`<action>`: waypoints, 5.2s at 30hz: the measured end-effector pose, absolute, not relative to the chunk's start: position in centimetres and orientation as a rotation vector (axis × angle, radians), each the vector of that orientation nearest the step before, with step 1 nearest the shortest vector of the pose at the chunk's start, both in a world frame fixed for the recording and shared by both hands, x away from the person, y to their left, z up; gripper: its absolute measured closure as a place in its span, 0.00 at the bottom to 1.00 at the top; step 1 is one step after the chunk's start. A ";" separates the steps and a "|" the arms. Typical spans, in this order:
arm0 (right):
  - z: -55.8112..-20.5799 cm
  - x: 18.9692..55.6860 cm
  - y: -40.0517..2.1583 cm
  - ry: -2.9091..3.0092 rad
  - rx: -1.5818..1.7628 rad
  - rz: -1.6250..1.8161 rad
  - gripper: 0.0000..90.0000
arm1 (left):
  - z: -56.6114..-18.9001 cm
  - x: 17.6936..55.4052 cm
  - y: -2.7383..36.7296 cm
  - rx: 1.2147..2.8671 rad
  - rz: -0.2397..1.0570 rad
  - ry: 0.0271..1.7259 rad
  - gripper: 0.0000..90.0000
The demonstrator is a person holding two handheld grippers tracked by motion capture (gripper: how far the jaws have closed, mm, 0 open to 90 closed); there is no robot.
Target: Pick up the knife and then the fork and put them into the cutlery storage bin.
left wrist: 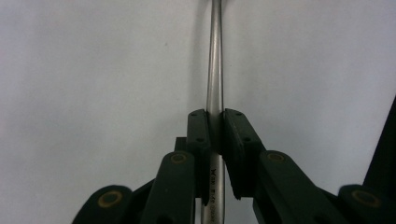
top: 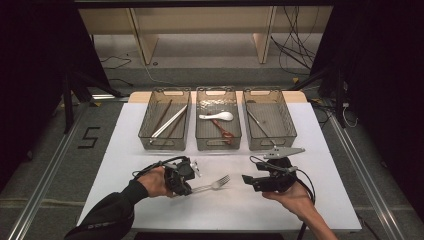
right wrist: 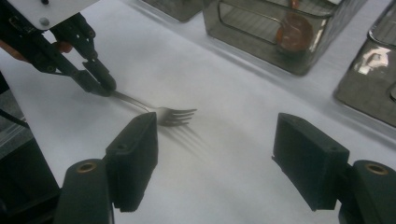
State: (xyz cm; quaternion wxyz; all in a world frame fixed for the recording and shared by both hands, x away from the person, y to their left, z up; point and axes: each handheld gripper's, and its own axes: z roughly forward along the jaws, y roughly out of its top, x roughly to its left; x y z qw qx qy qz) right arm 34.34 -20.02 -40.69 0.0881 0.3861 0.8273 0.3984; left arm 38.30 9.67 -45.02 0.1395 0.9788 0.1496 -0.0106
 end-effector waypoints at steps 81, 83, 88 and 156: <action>-44.1 30.8 -11.4 2.807 0.064 0.730 0.97 | -40.8 35.6 8.0 2.665 -0.212 0.381 0.54; -44.0 31.0 -11.7 2.797 0.076 0.725 0.97 | -40.5 35.7 8.3 2.665 -0.140 0.419 0.44; -43.9 31.5 -12.5 2.783 0.128 0.718 0.97 | -39.8 36.1 9.9 2.566 -0.048 0.531 0.36; -39.8 38.9 -22.8 2.406 0.939 0.904 0.98 | -40.9 34.0 19.1 2.020 0.258 0.878 0.21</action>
